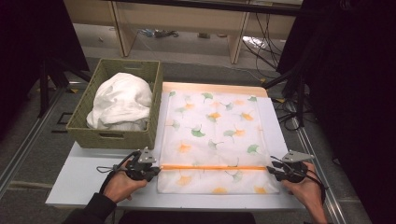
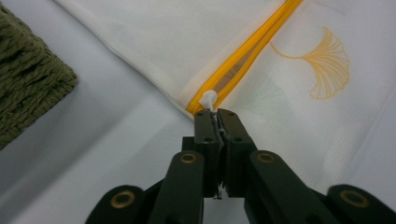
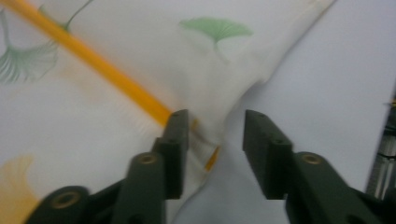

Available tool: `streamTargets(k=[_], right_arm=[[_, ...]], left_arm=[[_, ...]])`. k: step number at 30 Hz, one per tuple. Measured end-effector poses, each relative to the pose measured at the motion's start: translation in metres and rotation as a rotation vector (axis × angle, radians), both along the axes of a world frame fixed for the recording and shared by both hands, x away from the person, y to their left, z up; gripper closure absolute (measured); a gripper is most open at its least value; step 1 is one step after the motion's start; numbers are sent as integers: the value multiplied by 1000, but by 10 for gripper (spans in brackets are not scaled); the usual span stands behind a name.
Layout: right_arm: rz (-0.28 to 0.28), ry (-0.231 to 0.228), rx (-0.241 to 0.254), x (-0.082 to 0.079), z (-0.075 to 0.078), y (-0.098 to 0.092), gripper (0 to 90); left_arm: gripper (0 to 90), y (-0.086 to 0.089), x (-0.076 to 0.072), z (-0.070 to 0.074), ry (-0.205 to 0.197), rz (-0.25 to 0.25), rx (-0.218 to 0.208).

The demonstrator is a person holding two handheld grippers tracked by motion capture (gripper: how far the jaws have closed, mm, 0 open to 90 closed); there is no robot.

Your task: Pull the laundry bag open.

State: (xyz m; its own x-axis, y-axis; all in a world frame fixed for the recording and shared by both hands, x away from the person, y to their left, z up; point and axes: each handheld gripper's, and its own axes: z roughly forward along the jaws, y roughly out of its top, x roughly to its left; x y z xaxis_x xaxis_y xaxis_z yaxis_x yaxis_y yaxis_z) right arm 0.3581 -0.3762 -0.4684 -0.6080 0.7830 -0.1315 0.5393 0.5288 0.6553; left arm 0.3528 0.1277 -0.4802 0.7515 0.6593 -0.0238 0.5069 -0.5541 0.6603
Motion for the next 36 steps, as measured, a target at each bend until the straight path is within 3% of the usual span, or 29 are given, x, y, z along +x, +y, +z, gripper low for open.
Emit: streamTargets(k=[2,4,6,7,8,11,12,15,19,21,25,26,30,31,32,33,36], right_arm=[[-30,-83,19,1,6,3,526],[-41,-173,73,2,17,11,454],[-8,-215,125,5,25,24,442],[38,-223,133,8,27,35,438],[67,-203,148,10,27,45,437],[175,-198,121,18,25,68,435],[190,-172,118,19,24,78,434],[232,-159,102,27,21,94,425],[261,-145,65,36,17,111,400],[273,-131,68,38,14,116,389],[297,-103,75,42,8,123,367],[298,-82,83,42,8,125,366],[342,-72,65,43,2,136,362],[351,-75,55,44,1,138,362],[357,-82,42,45,0,139,361],[348,-68,40,44,-1,141,361],[370,-50,36,44,-6,145,358]], left_arm=[[832,-1,1,0,6,-2,0],[761,-1,1,-1,2,7,0],[701,-2,0,-1,9,-1,13],[674,-1,0,1,4,-12,10],[646,-2,0,1,-2,0,2],[579,-3,-3,5,-4,27,-15],[565,-3,-3,6,-7,15,-17],[484,-4,-6,11,-35,25,-10],[400,-3,-13,18,-73,43,-34],[362,0,-17,22,-93,29,-14],[318,-4,-29,24,-106,74,-115],[313,-4,-30,24,-102,64,-118],[287,-7,-37,27,-139,46,-108],[285,-9,-39,26,-129,65,-115],[284,-8,-39,27,-141,46,-91],[277,-8,-38,26,-148,50,-97],[253,-10,-37,24,-132,69,-102]])
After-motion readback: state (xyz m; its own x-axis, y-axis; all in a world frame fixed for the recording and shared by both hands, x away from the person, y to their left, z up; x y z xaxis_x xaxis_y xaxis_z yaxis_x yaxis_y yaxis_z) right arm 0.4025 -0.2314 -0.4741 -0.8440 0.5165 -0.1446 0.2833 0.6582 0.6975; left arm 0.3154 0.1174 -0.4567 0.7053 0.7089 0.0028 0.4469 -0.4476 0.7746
